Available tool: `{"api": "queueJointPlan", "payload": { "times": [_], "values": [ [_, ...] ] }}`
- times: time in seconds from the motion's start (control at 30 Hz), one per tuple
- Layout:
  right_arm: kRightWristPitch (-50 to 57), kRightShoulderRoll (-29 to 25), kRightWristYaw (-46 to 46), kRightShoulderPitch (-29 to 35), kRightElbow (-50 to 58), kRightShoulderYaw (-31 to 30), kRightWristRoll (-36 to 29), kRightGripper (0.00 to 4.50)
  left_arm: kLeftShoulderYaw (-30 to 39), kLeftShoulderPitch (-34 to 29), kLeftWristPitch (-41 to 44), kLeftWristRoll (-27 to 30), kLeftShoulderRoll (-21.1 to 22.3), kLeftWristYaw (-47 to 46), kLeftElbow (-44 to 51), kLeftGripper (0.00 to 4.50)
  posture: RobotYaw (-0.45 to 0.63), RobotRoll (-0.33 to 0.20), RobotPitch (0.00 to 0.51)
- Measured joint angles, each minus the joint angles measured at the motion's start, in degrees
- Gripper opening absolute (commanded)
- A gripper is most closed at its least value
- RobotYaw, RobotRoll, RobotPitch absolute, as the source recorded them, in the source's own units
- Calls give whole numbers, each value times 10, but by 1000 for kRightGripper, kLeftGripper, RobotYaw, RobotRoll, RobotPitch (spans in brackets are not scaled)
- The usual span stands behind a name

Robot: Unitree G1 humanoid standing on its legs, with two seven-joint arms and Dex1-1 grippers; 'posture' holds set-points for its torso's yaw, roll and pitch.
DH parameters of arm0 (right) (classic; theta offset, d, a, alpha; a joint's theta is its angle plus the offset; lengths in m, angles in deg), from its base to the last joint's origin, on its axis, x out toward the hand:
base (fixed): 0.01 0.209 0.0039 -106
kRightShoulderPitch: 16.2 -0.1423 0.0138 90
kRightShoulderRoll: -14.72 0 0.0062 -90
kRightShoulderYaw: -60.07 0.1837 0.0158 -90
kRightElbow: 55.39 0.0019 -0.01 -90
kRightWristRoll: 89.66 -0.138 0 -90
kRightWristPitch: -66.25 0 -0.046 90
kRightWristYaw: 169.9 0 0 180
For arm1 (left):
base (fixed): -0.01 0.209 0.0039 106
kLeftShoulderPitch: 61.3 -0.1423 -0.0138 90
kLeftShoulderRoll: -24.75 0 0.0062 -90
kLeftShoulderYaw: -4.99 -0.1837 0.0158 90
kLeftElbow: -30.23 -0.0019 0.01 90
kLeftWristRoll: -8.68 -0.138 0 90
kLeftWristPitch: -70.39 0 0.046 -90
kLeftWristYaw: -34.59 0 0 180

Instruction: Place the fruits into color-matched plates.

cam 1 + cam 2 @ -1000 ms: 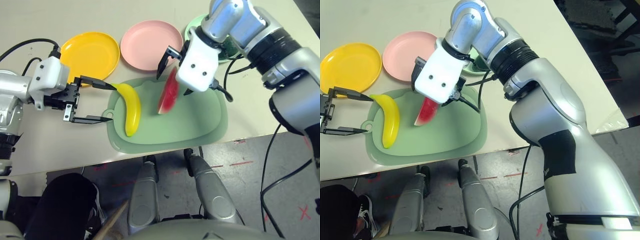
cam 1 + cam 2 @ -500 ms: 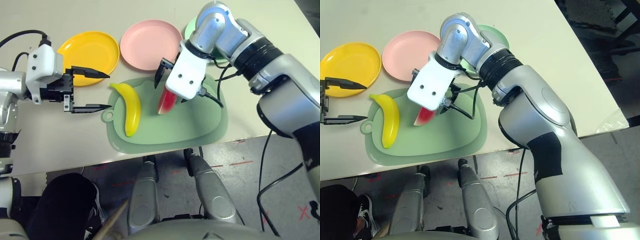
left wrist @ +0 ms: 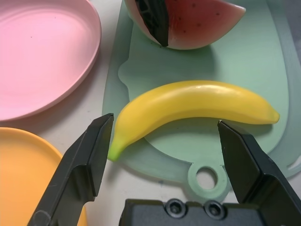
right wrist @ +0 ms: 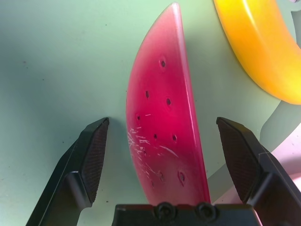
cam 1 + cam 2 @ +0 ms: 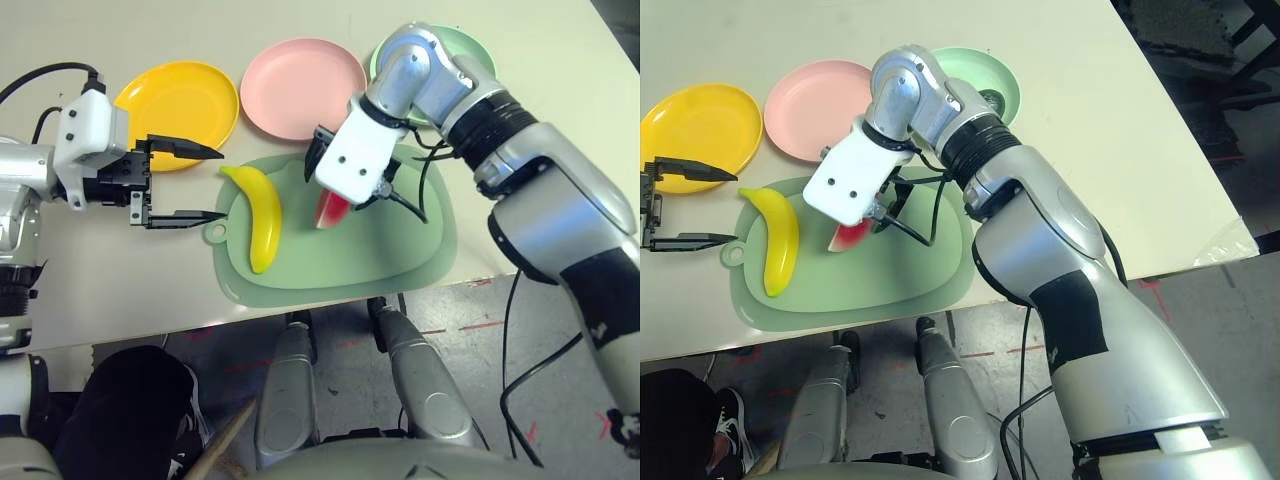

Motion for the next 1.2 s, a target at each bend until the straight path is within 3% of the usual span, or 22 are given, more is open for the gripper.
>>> {"api": "queueJointPlan", "payload": {
  "times": [0.27, 0.33, 0.5, 0.53, 0.83, 1.2],
  "values": [
    [10, 11, 7, 4, -2, 34, 37, 4458, 3, -9, 8, 0, -1, 5, 13, 4500, -13, 0, 410],
    [11, 13, 14, 4, -6, 41, 47, 4033, 3, -13, 8, 0, -2, 5, 17, 4500, -12, 0, 410],
    [12, 17, 23, 4, -18, 57, 68, 2202, 6, -13, 10, 1, -3, 5, 24, 4500, -15, 0, 412],
    [12, 18, 23, 4, -19, 59, 70, 2052, 7, -13, 11, 1, -3, 5, 24, 4500, -15, 0, 412],
    [12, 19, 4, 4, -21, 77, 71, 2053, 7, -13, 13, 1, -4, 5, 24, 4500, -32, 0, 418],
    [60, -10, 1, -49, 7, 75, -25, 2053, 7, -4, 42, 5, -21, -5, 21, 4500, -43, 0, 418]
  ]
}}
